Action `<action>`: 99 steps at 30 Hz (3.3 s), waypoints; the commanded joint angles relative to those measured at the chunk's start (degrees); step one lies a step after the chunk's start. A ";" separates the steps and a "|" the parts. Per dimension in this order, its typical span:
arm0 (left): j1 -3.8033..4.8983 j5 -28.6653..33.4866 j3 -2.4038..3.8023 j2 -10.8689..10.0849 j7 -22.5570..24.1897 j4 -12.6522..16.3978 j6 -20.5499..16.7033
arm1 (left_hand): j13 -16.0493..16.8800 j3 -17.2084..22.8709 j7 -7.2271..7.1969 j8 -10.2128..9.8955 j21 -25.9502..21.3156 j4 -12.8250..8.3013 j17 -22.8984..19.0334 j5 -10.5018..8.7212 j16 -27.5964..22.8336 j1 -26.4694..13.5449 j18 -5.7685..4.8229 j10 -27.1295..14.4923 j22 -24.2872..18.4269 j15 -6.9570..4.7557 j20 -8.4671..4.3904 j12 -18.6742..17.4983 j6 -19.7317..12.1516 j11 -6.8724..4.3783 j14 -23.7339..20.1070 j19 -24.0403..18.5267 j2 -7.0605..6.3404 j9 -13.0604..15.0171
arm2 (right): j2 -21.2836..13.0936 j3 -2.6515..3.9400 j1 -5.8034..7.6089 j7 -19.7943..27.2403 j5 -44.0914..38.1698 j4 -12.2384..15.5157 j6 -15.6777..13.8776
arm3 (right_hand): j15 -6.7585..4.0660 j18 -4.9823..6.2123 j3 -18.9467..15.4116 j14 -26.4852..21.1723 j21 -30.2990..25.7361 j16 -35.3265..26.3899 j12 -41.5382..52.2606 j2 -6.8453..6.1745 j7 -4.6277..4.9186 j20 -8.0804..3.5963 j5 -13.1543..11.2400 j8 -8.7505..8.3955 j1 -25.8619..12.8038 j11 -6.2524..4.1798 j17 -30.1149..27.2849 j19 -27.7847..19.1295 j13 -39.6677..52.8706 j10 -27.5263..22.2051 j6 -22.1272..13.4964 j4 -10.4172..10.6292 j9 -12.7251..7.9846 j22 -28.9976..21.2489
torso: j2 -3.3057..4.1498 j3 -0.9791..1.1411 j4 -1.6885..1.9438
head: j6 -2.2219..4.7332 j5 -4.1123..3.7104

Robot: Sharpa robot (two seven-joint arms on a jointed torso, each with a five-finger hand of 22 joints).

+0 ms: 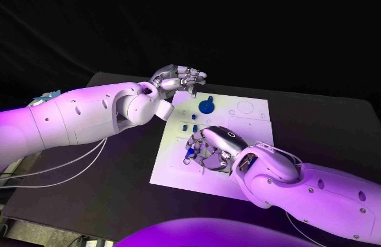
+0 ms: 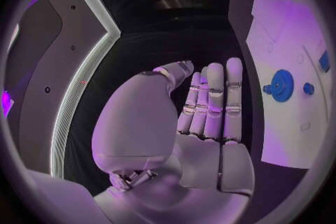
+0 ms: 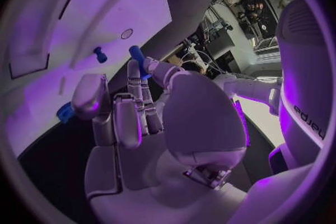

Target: Assemble the parts on the task board

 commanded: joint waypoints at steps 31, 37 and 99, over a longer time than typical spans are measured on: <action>0.04 -0.11 0.02 0.33 0.14 0.01 1.10 | -0.04 0.18 0.38 -0.19 -0.30 -0.40 -0.06 0.01 -0.30 -0.51 0.83 -0.49 -0.13 -0.03 0.20 -0.37 0.12 0.01 -0.23 -0.01 0.10 0.09 | 3.09 -0.67 -2.10 1.11 -1.34 -5.24 2.94 | -0.26 -0.51 0.42 1.66 -0.41 0.11 -0.30 0.54 0.06 -0.26 0.52 0.17 -0.19 0.01 -0.13 0.03 0.13 0.31 0.10 0.03 0.23 -0.13 | -0.06 0.02 -0.02 | -0.76 0.47; 0.04 -0.11 0.02 0.32 0.08 0.00 1.10 | -0.04 0.18 0.38 -0.19 -0.30 -0.40 -0.06 0.01 -0.30 -0.51 0.83 -0.49 -0.13 -0.03 0.20 -0.37 0.12 0.01 -0.23 -0.01 0.10 0.09 | 3.24 -0.74 -2.15 1.06 -1.51 -5.17 3.80 | -0.03 -0.45 0.05 1.64 -0.98 0.09 -0.87 -0.15 0.44 -0.18 0.62 -0.20 -1.03 0.32 -0.13 -0.23 0.16 -0.25 -0.87 0.14 0.21 -0.32 | -0.08 0.01 -0.08 | -0.80 0.43; 0.01 -0.08 -0.59 -1.30 0.01 0.36 1.20 | -0.02 0.20 0.37 -0.15 -0.44 -0.42 -0.05 -0.04 -0.33 -0.75 0.83 -0.56 -0.21 -0.01 0.22 -0.36 0.16 0.02 -0.26 0.04 0.33 0.19 | -26.36 -0.37 -0.07 -16.51 7.35 10.70 1.83 | -1.72 -2.88 -18.96 3.87 11.06 5.23 37.62 -4.38 -1.46 -1.63 9.55 7.02 -9.86 -1.86 9.99 5.58 45.61 4.15 -6.62 14.56 11.24 8.18 | -1.53 -0.15 -1.74 | 0.13 -7.14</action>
